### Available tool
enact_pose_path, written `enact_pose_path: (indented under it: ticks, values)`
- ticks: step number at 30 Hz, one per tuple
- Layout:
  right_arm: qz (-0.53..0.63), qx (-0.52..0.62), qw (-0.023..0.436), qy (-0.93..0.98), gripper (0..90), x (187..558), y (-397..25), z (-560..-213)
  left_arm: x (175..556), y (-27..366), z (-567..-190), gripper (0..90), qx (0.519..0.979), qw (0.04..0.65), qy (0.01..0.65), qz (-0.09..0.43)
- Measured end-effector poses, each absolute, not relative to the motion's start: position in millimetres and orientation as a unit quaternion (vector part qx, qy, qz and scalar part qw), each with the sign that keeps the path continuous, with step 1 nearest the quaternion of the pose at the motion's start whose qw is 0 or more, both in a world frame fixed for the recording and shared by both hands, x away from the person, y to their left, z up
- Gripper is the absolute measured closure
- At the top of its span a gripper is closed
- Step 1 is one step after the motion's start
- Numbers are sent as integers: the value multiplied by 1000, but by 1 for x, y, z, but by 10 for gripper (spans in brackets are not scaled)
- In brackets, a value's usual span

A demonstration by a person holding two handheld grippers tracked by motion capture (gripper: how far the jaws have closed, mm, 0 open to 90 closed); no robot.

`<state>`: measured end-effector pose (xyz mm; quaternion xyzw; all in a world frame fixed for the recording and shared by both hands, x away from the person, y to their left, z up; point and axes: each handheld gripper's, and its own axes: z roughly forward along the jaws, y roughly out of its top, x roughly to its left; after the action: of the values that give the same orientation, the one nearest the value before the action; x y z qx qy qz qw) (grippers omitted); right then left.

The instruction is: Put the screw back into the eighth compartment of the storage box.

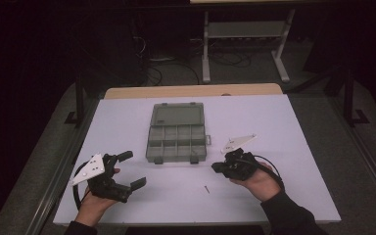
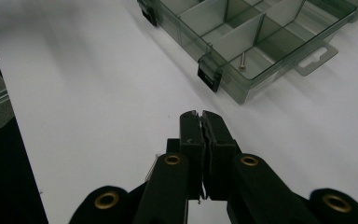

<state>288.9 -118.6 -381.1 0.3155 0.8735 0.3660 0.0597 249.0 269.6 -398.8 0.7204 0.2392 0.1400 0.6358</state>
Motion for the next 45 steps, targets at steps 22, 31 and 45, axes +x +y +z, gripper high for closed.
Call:
enact_pose_path:
  ticks: [22, 31, 45]
  values:
    - [389, 317, 74, 862, 872, 316, -110, -361, 250, 269, -399, 0, 720, 636, 238, 140]
    - [389, 321, 79, 860, 871, 330, -103, -358, 250, 269, -398, 0, 721, 637, 235, 142]
    - [383, 330, 81, 859, 871, 356, -86, -361, 251, 269, -399, 0, 721, 637, 234, 141]
